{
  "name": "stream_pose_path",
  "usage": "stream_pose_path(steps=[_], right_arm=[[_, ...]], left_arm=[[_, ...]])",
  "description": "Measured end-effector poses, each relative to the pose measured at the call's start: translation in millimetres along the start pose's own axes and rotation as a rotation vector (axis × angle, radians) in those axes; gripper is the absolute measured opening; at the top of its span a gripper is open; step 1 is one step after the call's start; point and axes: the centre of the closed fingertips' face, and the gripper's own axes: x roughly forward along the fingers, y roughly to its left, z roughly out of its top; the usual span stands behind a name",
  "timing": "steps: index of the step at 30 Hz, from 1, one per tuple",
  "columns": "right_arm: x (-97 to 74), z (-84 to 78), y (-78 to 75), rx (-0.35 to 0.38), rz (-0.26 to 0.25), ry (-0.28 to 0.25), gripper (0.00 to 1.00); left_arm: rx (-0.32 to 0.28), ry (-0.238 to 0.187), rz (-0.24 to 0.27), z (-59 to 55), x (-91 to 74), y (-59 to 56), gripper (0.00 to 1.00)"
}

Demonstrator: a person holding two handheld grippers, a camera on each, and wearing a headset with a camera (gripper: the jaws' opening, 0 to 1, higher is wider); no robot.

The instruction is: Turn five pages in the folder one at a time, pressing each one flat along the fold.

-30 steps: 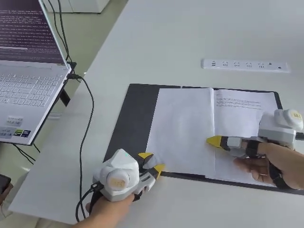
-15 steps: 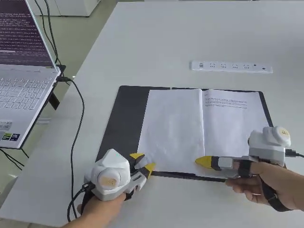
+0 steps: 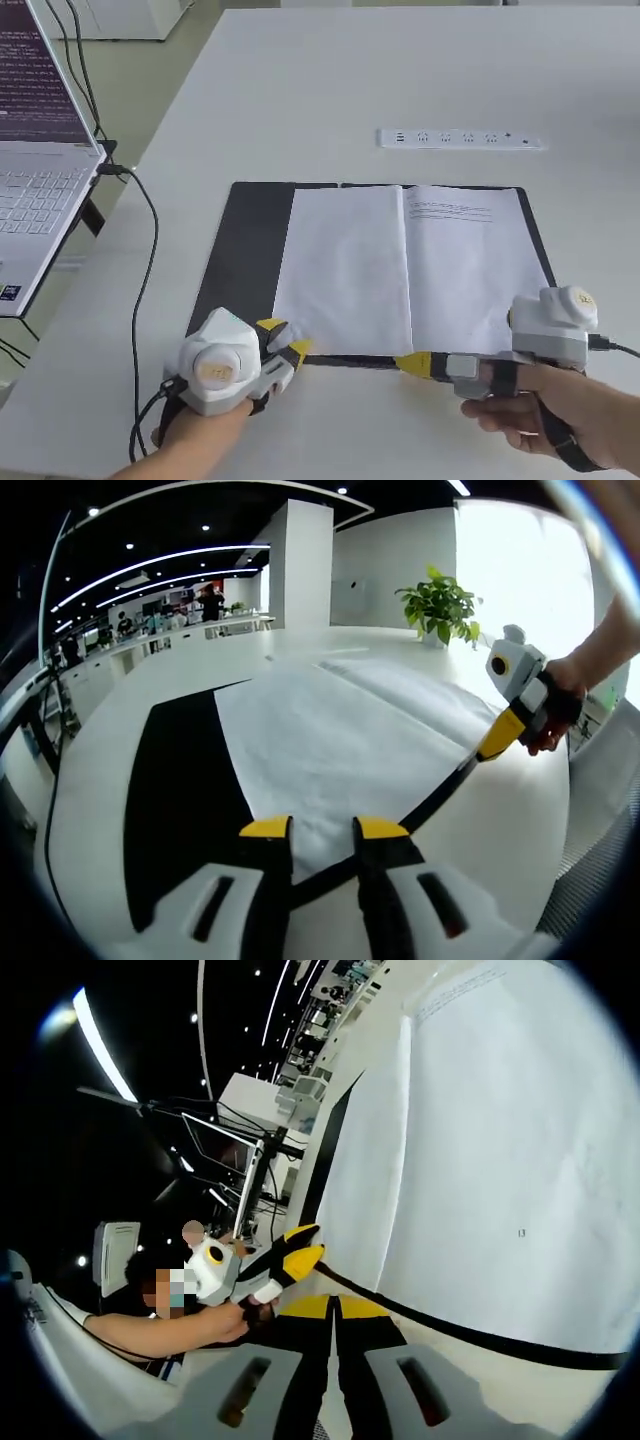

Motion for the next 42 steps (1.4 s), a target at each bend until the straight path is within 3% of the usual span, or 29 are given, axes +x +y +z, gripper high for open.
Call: stream_pose_path(steps=[4, 7, 9, 12, 14, 20, 22, 27, 35, 42], right_arm=[[-10.4, 7.5, 13.2, -0.058, -0.007, -0.059, 0.00], [-23.5, 13.6, 24.7, -0.128, -0.027, -0.120, 0.04], [-32.4, 13.3, 31.1, -0.157, -0.037, -0.133, 0.08], [-50.1, 13.4, 38.3, -0.236, -0.083, -0.162, 0.11], [-63.1, 13.3, 43.7, -0.281, -0.116, -0.185, 0.15], [-100.5, 8.4, 52.1, -0.421, -0.240, -0.210, 0.26], [-115.2, 8.4, 56.2, -0.487, -0.292, -0.246, 0.28], [-138.5, -0.9, 58.9, -0.569, -0.378, -0.253, 0.29], [-158.2, -6.1, 66.1, -0.631, -0.430, -0.259, 0.31], [-186.1, 9.0, 71.3, -0.669, -0.493, -0.351, 0.30]], left_arm=[[-0.046, 0.015, -0.022, 0.8, 0.3, -7.5, 0.33], [-0.081, 0.060, -0.023, 1.1, -2.0, -10.5, 0.36], [-0.078, 0.049, -0.030, 7.0, -5.0, -12.6, 0.36], [-0.147, 0.059, -0.088, 12.3, -10.9, -24.9, 0.38], [-0.104, 0.035, -0.090, 20.3, -16.8, -26.7, 0.40], [-0.145, 0.029, -0.102, 34.1, -38.7, -32.9, 0.49], [-0.119, 0.012, -0.105, 39.1, -49.4, -35.2, 0.49], [-0.110, -0.029, -0.104, 53.3, -71.2, -37.3, 0.51], [-0.078, -0.073, -0.097, 68.2, -103.6, -40.3, 0.54], [-0.081, -0.112, -0.059, 79.6, -134.3, -36.1, 0.57]])
